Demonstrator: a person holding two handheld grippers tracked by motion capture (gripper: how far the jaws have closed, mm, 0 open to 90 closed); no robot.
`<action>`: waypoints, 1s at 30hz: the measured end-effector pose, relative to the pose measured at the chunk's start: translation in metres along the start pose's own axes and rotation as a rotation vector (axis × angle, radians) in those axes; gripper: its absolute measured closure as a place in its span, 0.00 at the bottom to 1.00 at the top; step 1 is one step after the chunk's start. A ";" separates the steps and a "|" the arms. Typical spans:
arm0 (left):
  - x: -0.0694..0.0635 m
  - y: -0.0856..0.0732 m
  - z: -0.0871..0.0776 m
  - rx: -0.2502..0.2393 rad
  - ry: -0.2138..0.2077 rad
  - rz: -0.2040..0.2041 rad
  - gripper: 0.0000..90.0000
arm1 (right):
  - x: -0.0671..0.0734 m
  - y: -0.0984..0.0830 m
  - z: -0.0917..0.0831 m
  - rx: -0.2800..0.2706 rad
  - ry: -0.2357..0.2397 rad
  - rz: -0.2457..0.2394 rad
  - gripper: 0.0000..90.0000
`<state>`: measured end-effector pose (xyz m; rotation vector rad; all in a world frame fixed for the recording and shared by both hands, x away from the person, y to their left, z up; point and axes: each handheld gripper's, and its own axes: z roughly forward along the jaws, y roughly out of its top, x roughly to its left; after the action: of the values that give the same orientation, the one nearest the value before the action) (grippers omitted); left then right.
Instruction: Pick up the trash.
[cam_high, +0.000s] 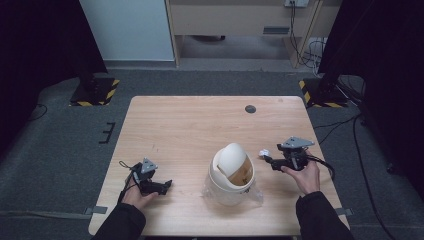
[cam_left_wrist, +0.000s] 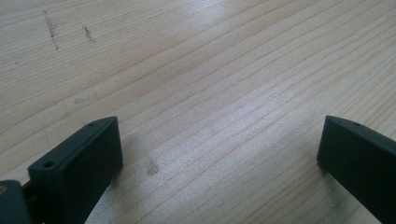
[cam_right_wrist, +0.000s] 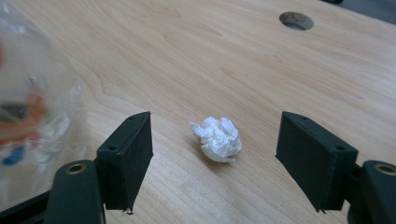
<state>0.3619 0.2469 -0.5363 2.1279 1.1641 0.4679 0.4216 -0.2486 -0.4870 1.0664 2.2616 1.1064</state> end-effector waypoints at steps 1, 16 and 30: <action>0.000 0.000 0.000 0.000 0.000 0.000 0.00 | 0.000 0.000 0.003 0.006 -0.002 -0.004 0.31; 0.000 0.000 0.000 0.000 0.000 0.000 0.00 | -0.007 -0.005 0.032 0.079 -0.003 -0.018 0.38; 0.000 0.000 0.000 0.000 0.000 0.000 0.00 | -0.008 -0.006 0.045 0.138 0.007 -0.034 0.49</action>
<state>0.3619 0.2469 -0.5364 2.1276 1.1641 0.4679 0.4522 -0.2353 -0.5188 1.0737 2.3810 0.9538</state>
